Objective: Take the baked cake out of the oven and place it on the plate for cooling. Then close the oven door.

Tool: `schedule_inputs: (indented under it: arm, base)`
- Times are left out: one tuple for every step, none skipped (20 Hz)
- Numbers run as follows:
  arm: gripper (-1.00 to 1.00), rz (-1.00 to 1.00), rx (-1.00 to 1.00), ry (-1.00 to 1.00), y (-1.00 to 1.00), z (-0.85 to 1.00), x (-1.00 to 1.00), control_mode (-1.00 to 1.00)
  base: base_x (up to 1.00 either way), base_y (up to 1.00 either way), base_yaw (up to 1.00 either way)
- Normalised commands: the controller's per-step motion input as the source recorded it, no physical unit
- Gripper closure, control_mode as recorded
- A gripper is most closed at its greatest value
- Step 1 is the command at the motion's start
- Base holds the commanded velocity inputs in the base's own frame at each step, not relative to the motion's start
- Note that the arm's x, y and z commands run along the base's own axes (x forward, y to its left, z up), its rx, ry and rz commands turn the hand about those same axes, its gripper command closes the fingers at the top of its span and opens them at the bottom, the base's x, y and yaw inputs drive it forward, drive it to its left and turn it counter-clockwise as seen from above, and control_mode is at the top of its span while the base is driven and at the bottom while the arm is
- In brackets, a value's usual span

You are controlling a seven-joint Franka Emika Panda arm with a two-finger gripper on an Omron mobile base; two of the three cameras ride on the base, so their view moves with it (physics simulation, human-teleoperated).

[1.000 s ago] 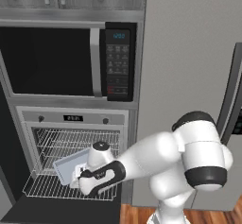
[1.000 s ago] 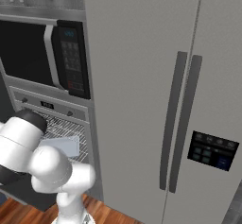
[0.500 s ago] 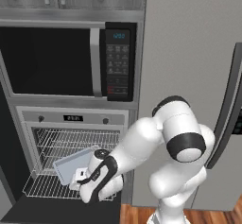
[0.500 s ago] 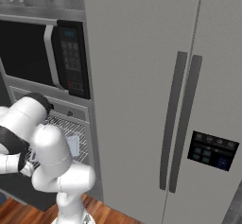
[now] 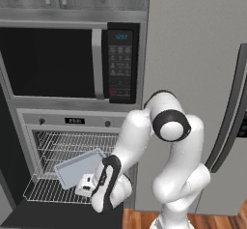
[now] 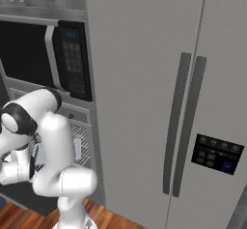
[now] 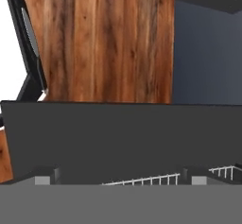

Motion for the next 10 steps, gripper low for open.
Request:
schedule_inputs:
  arm:
    - [-1.0,0.0,0.0,0.0,0.0,-0.08,0.24,-1.0]
    - [-1.0,0.0,0.0,0.0,0.0,-0.09,0.2,-1.0]
    - [-1.0,0.0,0.0,0.0,0.0,-0.12,0.16,-1.0]
    - [-1.0,0.0,0.0,0.0,0.01,-0.11,0.17,-1.0]
    - [-1.0,0.0,0.0,0.0,0.05,-0.12,0.2,-1.0]
    - [-1.0,0.0,0.0,0.0,0.08,-0.1,0.19,-1.0]
    - [-1.0,0.0,0.0,0.0,0.11,-0.09,0.22,-1.0]
    - [-1.0,0.0,0.0,0.0,0.15,-0.09,0.24,-1.0]
    - [-1.0,0.0,0.0,0.0,0.18,-0.08,0.22,-1.0]
    - [-1.0,0.0,0.0,0.0,0.18,-0.08,0.2,-1.0]
  base:
    - [0.0,0.0,0.0]
    - [0.0,0.0,0.0]
    - [0.0,0.0,0.0]
    - [0.0,0.0,0.0]
    - [0.0,0.0,0.0]
    - [0.0,0.0,0.0]
    - [0.0,0.0,0.0]
    - [0.0,0.0,0.0]
    - [0.0,0.0,0.0]
    - [0.0,0.0,0.0]
